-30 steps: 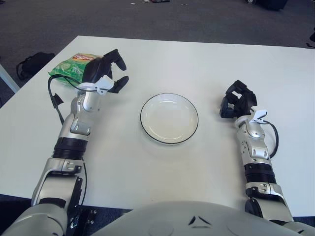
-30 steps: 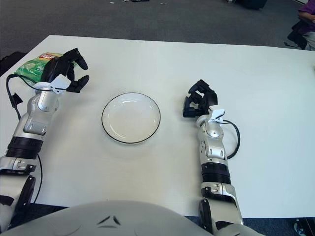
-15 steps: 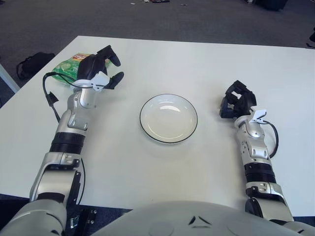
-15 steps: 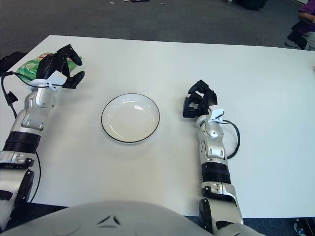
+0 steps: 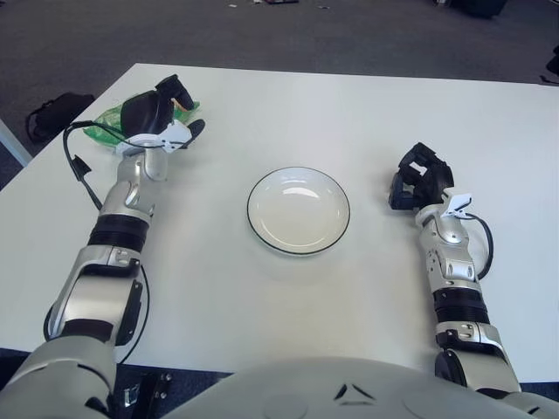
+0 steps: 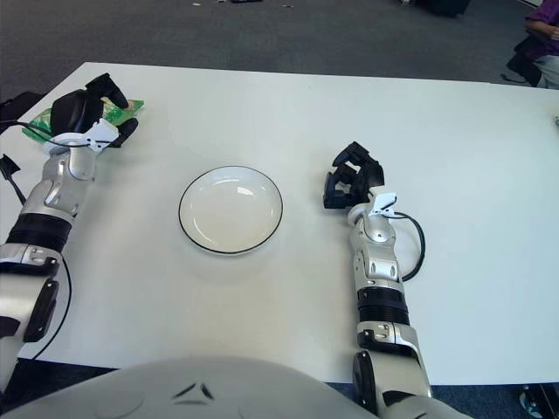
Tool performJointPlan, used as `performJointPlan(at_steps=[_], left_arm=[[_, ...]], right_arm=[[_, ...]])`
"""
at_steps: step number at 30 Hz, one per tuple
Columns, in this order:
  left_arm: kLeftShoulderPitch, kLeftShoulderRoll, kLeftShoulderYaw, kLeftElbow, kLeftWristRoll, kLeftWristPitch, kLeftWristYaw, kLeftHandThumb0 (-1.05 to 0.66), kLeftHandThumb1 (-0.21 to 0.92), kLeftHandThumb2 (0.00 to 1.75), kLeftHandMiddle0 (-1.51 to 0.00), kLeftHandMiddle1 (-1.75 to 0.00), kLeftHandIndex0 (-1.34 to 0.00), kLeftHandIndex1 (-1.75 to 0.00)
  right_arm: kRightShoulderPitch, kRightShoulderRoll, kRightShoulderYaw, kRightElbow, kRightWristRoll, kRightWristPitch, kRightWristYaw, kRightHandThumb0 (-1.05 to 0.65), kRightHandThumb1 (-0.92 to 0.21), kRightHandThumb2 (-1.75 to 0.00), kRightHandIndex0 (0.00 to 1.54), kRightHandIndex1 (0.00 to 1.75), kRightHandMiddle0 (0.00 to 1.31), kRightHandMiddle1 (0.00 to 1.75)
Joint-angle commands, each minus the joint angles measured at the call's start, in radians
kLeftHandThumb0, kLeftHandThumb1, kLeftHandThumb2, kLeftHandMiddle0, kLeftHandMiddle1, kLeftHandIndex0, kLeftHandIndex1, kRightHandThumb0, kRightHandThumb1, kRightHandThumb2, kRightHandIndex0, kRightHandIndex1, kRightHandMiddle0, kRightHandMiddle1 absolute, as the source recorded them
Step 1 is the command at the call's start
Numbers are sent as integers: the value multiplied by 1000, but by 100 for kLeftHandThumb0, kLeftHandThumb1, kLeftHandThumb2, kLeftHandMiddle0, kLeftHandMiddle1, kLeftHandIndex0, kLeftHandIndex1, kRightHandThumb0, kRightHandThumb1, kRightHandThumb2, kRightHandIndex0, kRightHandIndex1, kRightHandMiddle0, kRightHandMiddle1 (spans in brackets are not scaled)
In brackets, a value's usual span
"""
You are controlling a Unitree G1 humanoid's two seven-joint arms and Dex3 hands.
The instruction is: Put the snack into the plate.
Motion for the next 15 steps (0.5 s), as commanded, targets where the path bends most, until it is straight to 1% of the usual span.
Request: performJointPlan(at_steps=[1, 2, 3, 4, 5, 6, 7, 8, 9, 10, 11, 13, 15], left_arm=[[-72, 38, -32, 103, 34, 15, 33, -15, 41, 116, -65, -162, -44, -175], [-95, 51, -41, 156, 37, 6, 37, -12, 46, 109, -60, -159, -41, -175], [-113, 60, -48, 196, 38, -1, 42, -8, 56, 96, -52, -155, -36, -175], [-134, 68, -60, 243, 41, -8, 47, -5, 62, 88, -47, -153, -32, -175], [-147, 71, -68, 271, 43, -12, 52, -4, 67, 81, -44, -152, -29, -175], [-165, 76, -84, 307, 55, -5, 53, -3, 76, 69, -38, -152, -24, -175], [-178, 78, -97, 334, 62, -1, 56, -15, 82, 63, -30, -143, -22, -175], [-186, 78, -114, 346, 76, 18, 56, -19, 84, 60, -28, -139, -21, -175], [-193, 78, -127, 356, 84, 31, 57, -30, 85, 61, -23, -131, -17, -167], [-200, 76, -139, 368, 91, 44, 61, -41, 83, 70, -19, -125, -11, -155], [-209, 71, -153, 387, 101, 68, 68, -49, 81, 76, -14, -120, -7, -145], [-224, 63, -172, 420, 111, 100, 81, -57, 83, 78, -9, -111, -3, -129], [-237, 55, -189, 455, 113, 125, 92, -62, 85, 78, -5, -105, -2, -119]], right_arm=[[106, 34, 9, 80, -7, 2, 1, -1, 6, -175, 87, 175, 70, 174], [106, 33, 9, 81, -7, 2, 2, -1, 6, -175, 87, 175, 70, 174], [106, 32, 9, 81, -8, 2, 3, -1, 7, -175, 87, 175, 70, 174], [106, 31, 10, 82, -8, 1, 5, -1, 7, -175, 87, 175, 70, 174], [105, 30, 10, 83, -7, 1, 5, -1, 7, -175, 87, 175, 71, 174], [105, 28, 10, 83, -8, 1, 7, -1, 7, -175, 87, 175, 71, 174], [105, 27, 11, 84, -8, 0, 8, -1, 7, -175, 87, 175, 71, 174], [105, 26, 11, 84, -9, 0, 9, -1, 7, -175, 87, 175, 71, 174], [105, 25, 12, 85, -10, -1, 9, -1, 7, -175, 87, 175, 71, 174], [105, 24, 12, 85, -10, -1, 10, -1, 7, -175, 87, 175, 71, 174], [106, 23, 12, 85, -9, 0, 13, -1, 7, -175, 87, 175, 70, 174], [107, 21, 12, 84, -7, 1, 17, -1, 7, -175, 87, 175, 71, 174], [107, 19, 13, 84, -6, 2, 20, -1, 7, -175, 87, 175, 71, 174]])
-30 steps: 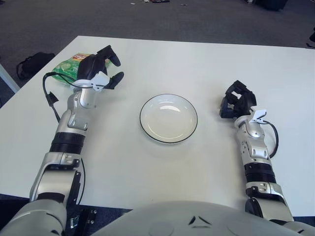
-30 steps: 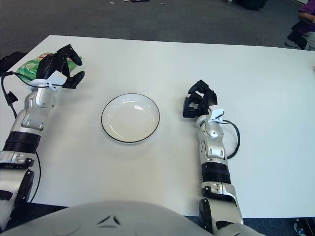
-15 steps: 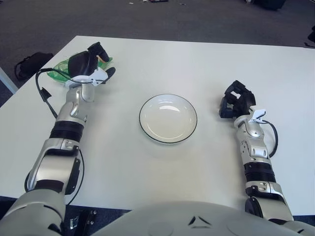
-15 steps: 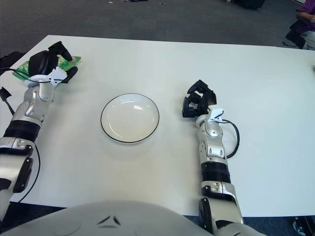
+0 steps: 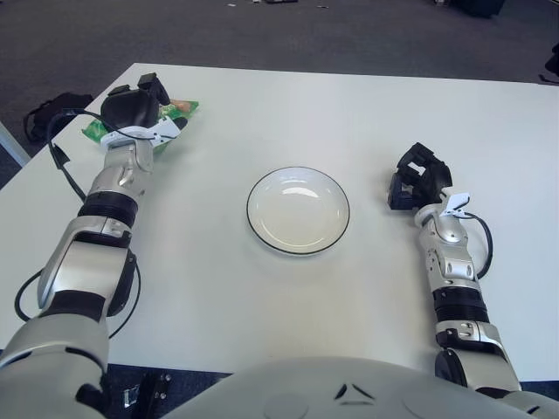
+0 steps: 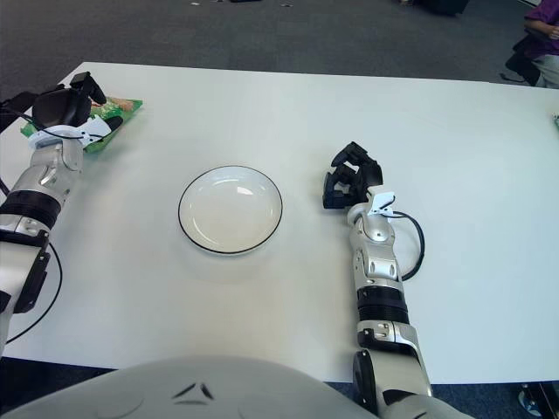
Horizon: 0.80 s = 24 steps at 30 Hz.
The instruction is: Put the snack into the plate.
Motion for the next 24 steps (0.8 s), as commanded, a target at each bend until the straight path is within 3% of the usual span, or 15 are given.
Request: performJointPlan(at_steps=[1, 5, 14, 24], left_arm=[[-38, -17, -36, 64, 17, 46, 26, -65, 88, 76, -3, -98, -1, -110], [-69, -36, -62, 141, 14, 104, 44, -71, 91, 78, -1, -75, 0, -89], [-128, -55, -114, 269, 12, 192, 57, -80, 92, 87, 0, -36, 0, -60], [-154, -56, -172, 321, 13, 251, 9, -88, 92, 98, 0, -8, 0, -36]], right_arm=[[111, 29, 5, 76, -4, 2, 7, -1, 7, -175, 87, 175, 71, 174], [112, 26, 6, 75, -3, 2, 12, -1, 7, -175, 87, 175, 71, 174], [114, 23, 5, 78, 0, -4, 21, -1, 7, -175, 87, 175, 70, 174], [115, 19, 4, 84, 7, -17, 46, -1, 7, -175, 87, 175, 71, 173]])
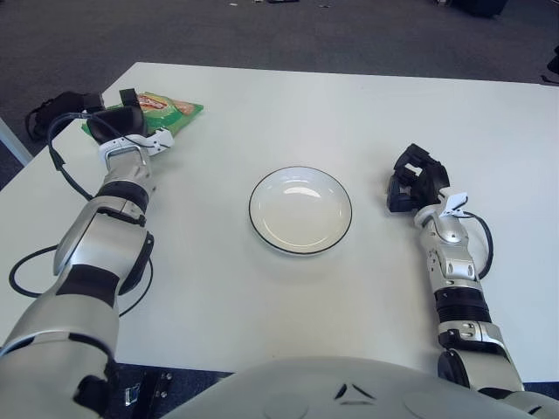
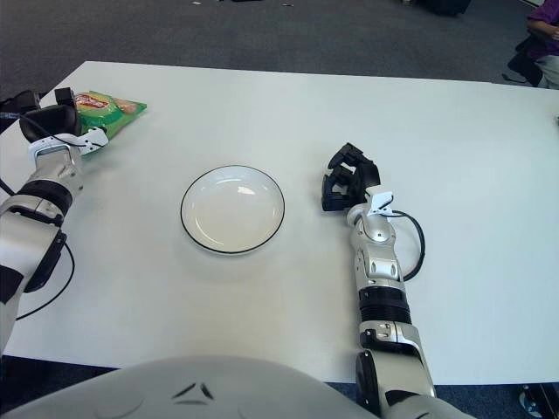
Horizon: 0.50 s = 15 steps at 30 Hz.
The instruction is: Put the snack into the plate.
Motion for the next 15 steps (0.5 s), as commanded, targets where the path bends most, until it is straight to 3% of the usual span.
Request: performJointPlan(at_steps=[1, 15], left_arm=[[-29, 0, -25, 19, 6, 20, -29, -89, 92, 99, 0, -5, 0, -33], [-11, -12, -73, 50, -1, 56, -105, -93, 92, 98, 0, 0, 0, -22]], right_arm=[[113, 29, 0, 80, 6, -17, 11, -1, 7, -175, 87, 175, 71, 173], [117, 28, 2, 82, 2, -33, 27, -1, 7, -175, 88, 175, 71, 172]])
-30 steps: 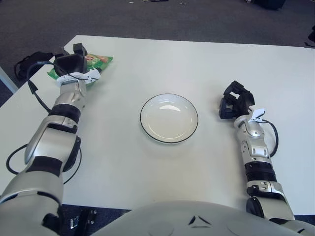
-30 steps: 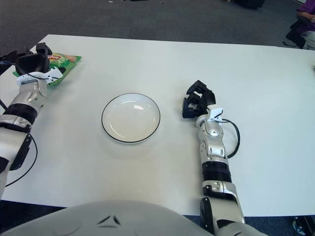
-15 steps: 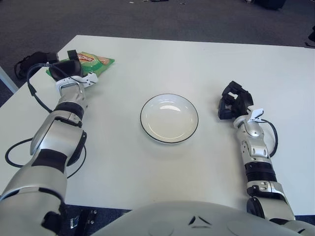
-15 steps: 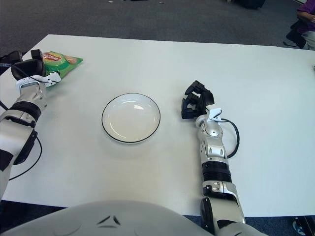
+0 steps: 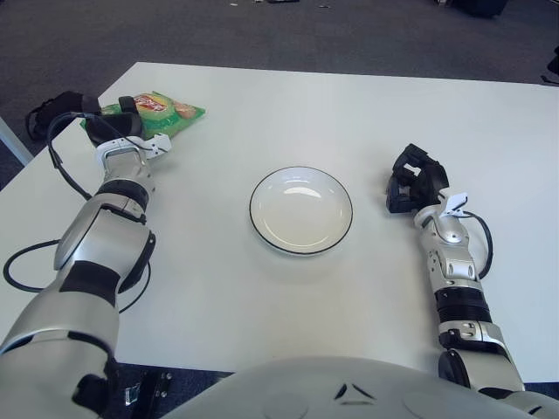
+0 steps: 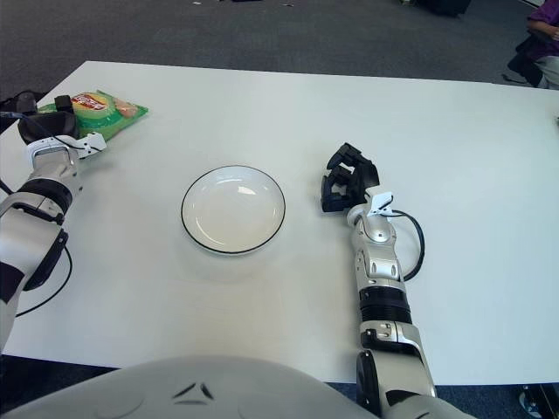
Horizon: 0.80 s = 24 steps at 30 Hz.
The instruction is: Put the snack into the plate.
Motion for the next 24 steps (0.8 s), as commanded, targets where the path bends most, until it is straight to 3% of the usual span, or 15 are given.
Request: performJointPlan(at_steps=[1, 10, 14, 17, 19, 24], left_arm=[[5, -17, -2, 4, -13, 6, -5, -93, 92, 98, 0, 0, 0, -22], [38, -28, 34, -3, -76, -74, -35, -92, 92, 95, 0, 0, 0, -22], [53, -22, 53, -8, -105, -140, -22, -90, 92, 94, -6, -4, 0, -36], [62, -14, 66, -19, -127, -216, -26, -87, 92, 92, -4, -29, 0, -53], [65, -3, 66, -24, -135, -273, -44, -84, 92, 90, -2, -54, 0, -65], [85, 31, 43, -82, -126, -416, -62, -79, 92, 89, -2, -83, 0, -81]], right_arm=[[117, 31, 2, 76, 2, -17, 7, -1, 7, -175, 88, 175, 71, 172], [121, 29, 2, 64, 5, -8, 17, -1, 7, -175, 88, 175, 71, 173], [122, 30, 1, 59, 7, -2, 19, -1, 7, -175, 88, 175, 71, 173], [123, 31, 1, 55, 7, 4, 18, -1, 7, -175, 88, 175, 71, 173], [123, 32, 1, 50, 6, 10, 15, -1, 7, -175, 88, 175, 71, 173], [126, 36, 3, 40, 2, 19, 6, -1, 7, -175, 88, 175, 70, 173]])
